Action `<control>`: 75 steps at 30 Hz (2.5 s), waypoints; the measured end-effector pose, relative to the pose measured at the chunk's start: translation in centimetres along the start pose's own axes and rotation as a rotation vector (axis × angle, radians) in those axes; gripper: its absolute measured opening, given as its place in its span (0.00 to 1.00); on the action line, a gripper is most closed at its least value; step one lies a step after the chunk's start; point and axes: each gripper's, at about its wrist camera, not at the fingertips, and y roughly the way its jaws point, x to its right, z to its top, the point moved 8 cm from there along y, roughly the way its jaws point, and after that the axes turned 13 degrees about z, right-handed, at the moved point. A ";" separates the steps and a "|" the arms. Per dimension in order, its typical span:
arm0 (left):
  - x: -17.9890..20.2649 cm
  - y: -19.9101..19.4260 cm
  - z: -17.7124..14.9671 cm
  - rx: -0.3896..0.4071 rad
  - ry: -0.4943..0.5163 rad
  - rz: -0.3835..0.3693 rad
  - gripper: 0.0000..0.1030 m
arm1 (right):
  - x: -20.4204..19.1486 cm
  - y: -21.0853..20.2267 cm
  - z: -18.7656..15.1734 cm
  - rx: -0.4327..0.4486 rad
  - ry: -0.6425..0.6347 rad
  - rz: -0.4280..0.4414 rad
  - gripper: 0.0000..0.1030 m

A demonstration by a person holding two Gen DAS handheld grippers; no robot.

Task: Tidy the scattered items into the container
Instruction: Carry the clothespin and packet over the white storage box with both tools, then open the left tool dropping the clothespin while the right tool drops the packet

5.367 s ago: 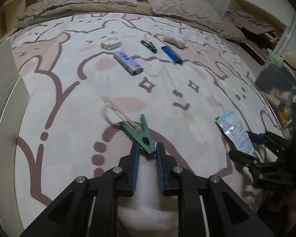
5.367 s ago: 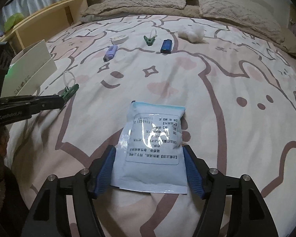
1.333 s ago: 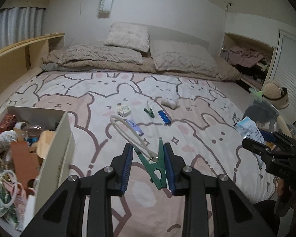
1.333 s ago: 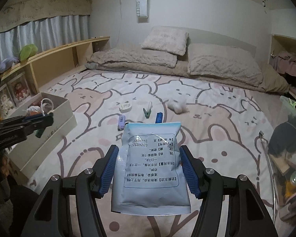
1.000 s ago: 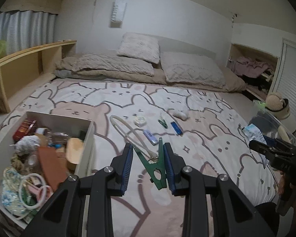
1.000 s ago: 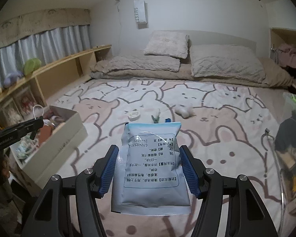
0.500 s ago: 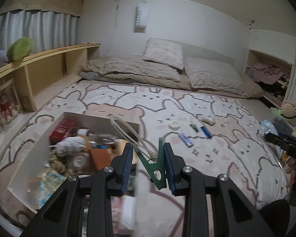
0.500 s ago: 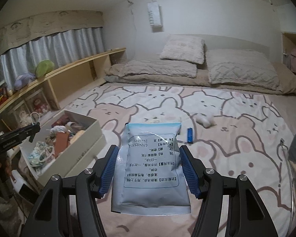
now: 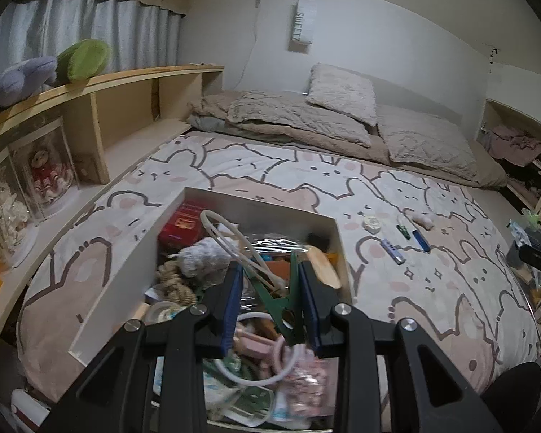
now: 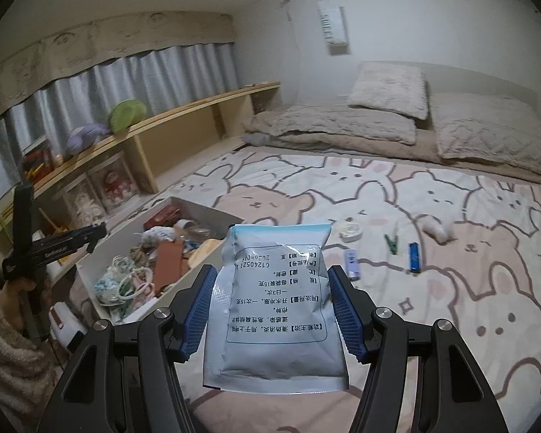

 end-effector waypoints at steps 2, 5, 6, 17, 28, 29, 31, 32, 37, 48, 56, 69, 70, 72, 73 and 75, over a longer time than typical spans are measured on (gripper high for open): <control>-0.8 0.3 0.0 -0.008 -0.009 -0.006 0.30 | -0.9 0.6 0.2 -0.006 -0.009 0.015 0.62; -1.9 0.7 0.0 -0.015 -0.013 -0.015 0.30 | -2.0 1.6 0.4 -0.019 -0.028 0.030 0.62; -2.3 0.9 0.0 -0.020 -0.010 -0.018 0.30 | -2.3 1.8 0.4 -0.024 -0.031 0.036 0.62; -4.8 4.8 0.3 -0.081 0.149 0.023 0.30 | -6.4 5.0 0.2 -0.073 -0.059 0.135 0.62; -5.6 8.2 -0.6 -0.120 0.390 0.112 0.30 | -10.4 7.7 -0.1 -0.121 -0.094 0.234 0.62; -5.8 8.5 -0.7 -0.128 0.403 0.123 0.30 | -10.8 7.9 -0.1 -0.125 -0.097 0.241 0.62; -6.1 9.2 -1.0 -0.143 0.428 0.141 0.30 | -11.7 8.4 -0.1 -0.136 -0.108 0.258 0.62; -6.3 9.5 -1.2 -0.151 0.440 0.149 0.30 | -12.0 8.6 -0.1 -0.141 -0.113 0.265 0.62; -6.6 10.6 -2.1 -0.171 0.532 0.170 0.30 | -13.5 9.7 -0.4 -0.164 -0.134 0.291 0.62; -6.7 10.6 -2.5 -0.089 0.555 0.206 0.84 | -14.2 12.1 -1.0 -0.202 -0.135 0.303 0.62; -6.4 9.0 -2.2 -0.046 0.489 0.173 0.84 | -14.8 13.9 -1.9 -0.230 -0.121 0.343 0.62; -7.4 2.1 -1.0 0.057 0.150 0.031 0.84 | -17.6 18.4 -4.9 -0.322 -0.273 0.375 0.62; -7.8 1.6 -1.0 0.063 0.129 0.047 0.84 | -17.9 18.7 -5.1 -0.332 -0.298 0.372 0.62; -8.5 0.7 -1.1 0.078 0.101 0.108 0.84 | -18.2 19.3 -5.6 -0.353 -0.340 0.368 0.62; -8.7 0.2 -1.2 0.086 0.088 0.120 0.84 | -18.3 19.5 -5.9 -0.365 -0.357 0.368 0.62; -8.8 -0.7 -1.7 0.095 0.059 0.096 0.84 | -18.5 19.9 -6.3 -0.388 -0.379 0.376 0.62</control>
